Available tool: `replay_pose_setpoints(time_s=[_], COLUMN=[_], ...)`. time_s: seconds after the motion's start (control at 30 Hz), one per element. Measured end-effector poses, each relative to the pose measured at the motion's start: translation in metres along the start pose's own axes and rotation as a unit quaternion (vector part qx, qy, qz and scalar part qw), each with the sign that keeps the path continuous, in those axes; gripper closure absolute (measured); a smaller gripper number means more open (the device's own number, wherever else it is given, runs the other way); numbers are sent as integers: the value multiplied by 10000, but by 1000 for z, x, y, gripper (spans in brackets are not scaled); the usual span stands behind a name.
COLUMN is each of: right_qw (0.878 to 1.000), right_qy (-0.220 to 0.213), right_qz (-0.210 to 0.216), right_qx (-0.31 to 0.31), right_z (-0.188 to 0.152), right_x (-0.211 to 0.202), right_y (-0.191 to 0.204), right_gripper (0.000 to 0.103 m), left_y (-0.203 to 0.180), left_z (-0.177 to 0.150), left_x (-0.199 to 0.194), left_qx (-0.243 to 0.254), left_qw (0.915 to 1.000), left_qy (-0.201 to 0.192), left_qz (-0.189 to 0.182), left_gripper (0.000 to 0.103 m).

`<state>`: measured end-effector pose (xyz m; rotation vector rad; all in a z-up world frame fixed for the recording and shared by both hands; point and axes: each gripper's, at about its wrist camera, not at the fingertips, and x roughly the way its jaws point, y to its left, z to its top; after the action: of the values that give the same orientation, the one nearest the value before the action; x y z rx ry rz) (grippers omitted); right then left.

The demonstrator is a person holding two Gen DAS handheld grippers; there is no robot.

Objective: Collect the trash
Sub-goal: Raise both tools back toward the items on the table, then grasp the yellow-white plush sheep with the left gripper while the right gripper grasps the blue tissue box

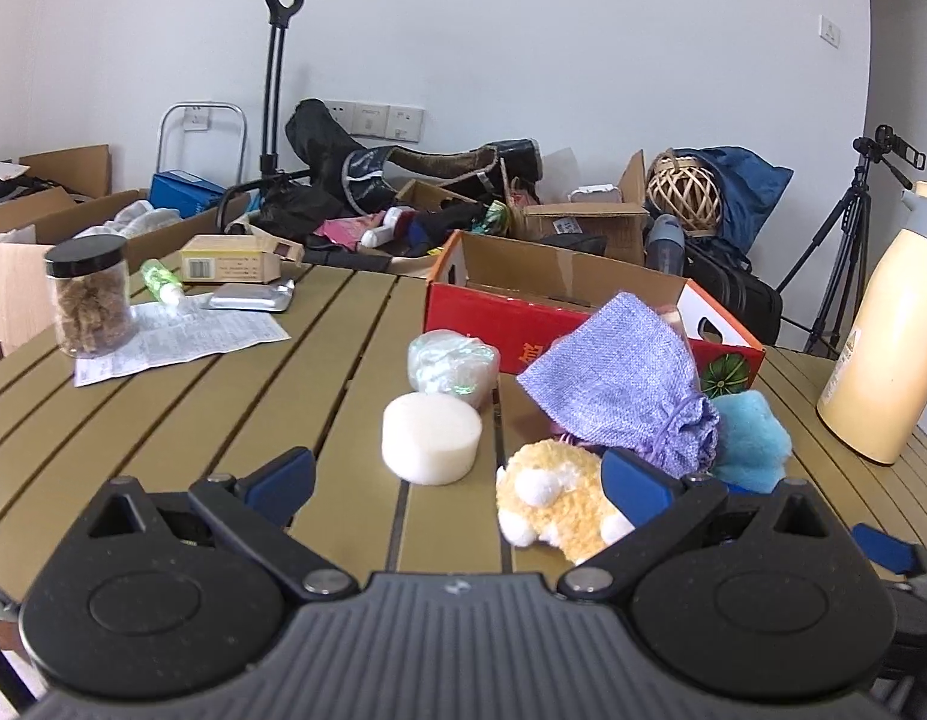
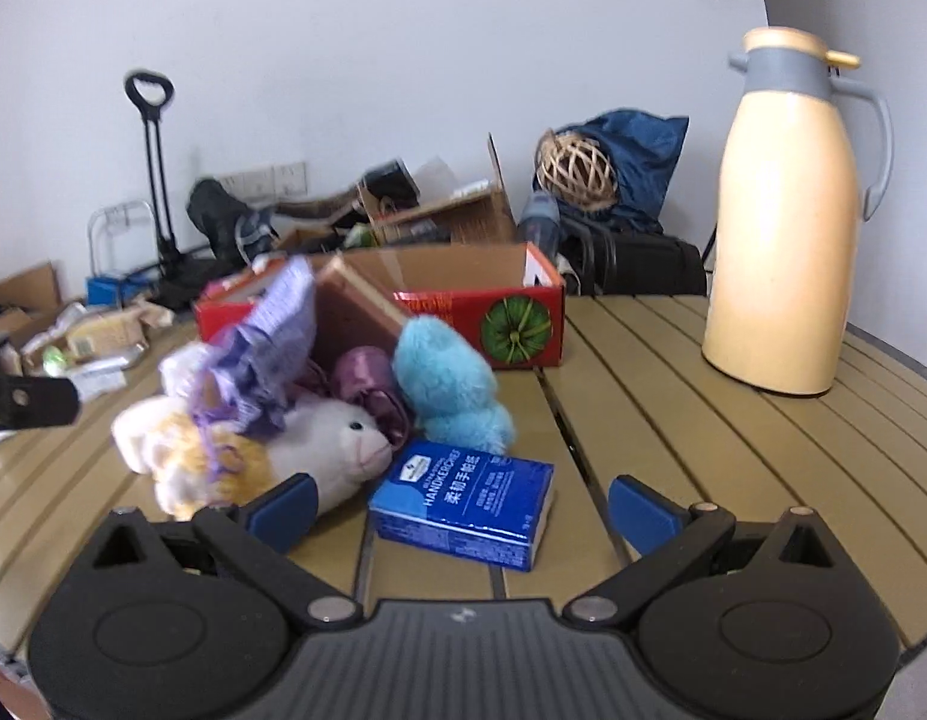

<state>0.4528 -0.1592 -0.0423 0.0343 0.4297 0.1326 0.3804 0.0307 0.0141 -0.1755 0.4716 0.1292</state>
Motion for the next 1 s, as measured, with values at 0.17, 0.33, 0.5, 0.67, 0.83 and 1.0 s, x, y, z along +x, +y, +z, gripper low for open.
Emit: replay_pose_setpoints(time_s=[0.17, 0.33, 0.5, 0.67, 0.83, 1.0], right_qw=[9994, 9984, 9987, 9984, 9965, 9959], right_qy=[214, 358, 238, -28, -267, -414], right_qz=[-234, -297, -138, -98, -33, -157], right_qx=[135, 311, 439, 551, 797, 793], right_z=[-4, -8, -11, -12, -13, -16], right_x=[28, 41, 36, 17, -5, -25], right_y=[7, 3, -2, -14, -33, -47], right_gripper=[2, 27, 28, 28, 28, 28], left_y=[-2, 3, 5, 3, -6, -21], left_z=[3, 0, -2, -8, -19, -26], left_x=[10, 20, 20, 16, 18, 28], left_qx=[65, 121, 154, 562, 962, 1301], left_qw=[9999, 9999, 9999, 9975, 9914, 9825], left_qy=[-93, 22, 29, 29, 27, 87], left_qz=[108, 95, 58, -422, -884, -1328], left_gripper=[0, 0, 0, 0, 0, 0])
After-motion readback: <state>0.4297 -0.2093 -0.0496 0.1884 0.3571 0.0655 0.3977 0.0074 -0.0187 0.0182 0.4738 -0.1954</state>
